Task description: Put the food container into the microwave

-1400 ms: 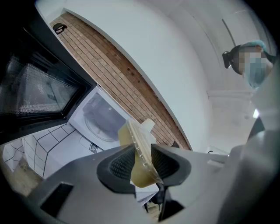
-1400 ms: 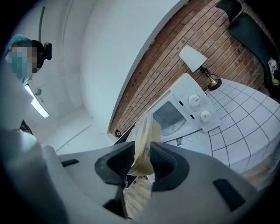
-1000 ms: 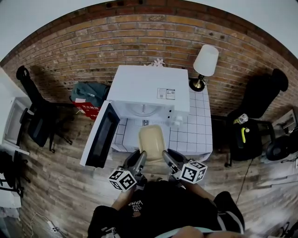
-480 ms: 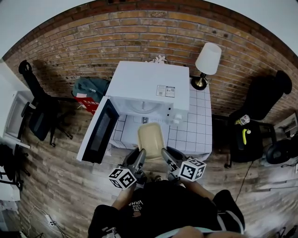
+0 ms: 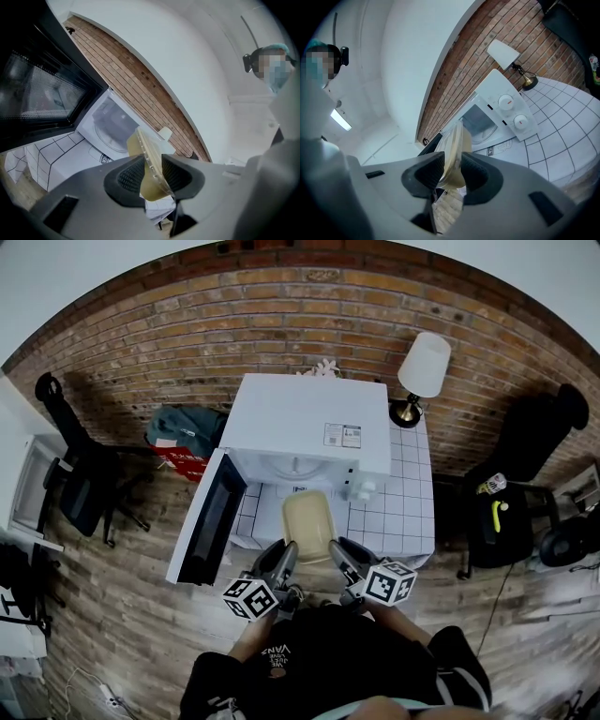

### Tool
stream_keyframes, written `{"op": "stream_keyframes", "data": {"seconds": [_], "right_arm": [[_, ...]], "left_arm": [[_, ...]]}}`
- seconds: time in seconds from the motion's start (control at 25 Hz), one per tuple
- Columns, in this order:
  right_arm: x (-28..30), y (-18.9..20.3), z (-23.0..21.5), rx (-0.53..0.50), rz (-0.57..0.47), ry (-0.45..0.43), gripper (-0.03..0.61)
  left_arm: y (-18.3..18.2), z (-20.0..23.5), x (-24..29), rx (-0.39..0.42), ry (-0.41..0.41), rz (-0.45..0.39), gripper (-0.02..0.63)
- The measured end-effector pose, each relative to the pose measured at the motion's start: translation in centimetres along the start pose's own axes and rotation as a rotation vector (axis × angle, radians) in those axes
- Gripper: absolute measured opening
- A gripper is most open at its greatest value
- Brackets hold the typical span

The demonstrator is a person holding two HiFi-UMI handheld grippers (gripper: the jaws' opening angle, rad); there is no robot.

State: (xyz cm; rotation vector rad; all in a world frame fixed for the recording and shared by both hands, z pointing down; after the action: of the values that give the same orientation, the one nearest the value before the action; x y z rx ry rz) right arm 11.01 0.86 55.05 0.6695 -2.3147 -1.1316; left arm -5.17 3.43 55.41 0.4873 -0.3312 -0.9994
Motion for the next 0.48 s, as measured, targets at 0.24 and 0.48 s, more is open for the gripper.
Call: {"op": "stream_keyframes", "data": {"seconds": [0.24, 0.48], "right_arm": [[1.8, -0.2, 0.4, 0.007, -0.019, 0.034, 0.1], [3.7, -0.2, 0.8, 0.013, -0.045, 0.076, 0.1]], "left_arm": [[-1.9, 1.2, 0.5, -0.001, 0.017, 0.032, 0.12], [-3.7, 2.5, 1.0, 0.005, 0.041, 0.072, 0.12]]}}
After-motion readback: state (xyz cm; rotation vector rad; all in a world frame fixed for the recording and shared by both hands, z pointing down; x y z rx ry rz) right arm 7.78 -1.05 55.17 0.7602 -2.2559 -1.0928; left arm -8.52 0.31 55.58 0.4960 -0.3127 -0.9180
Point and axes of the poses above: the fingertips, and each gripper's own axes: x forward along the fingers, z to its left, y out of its underside, the point moved 4 cm from there along -x, backward along the fingers, and after that the axes turned 13 degrees about -x, right-handed, at the moved point
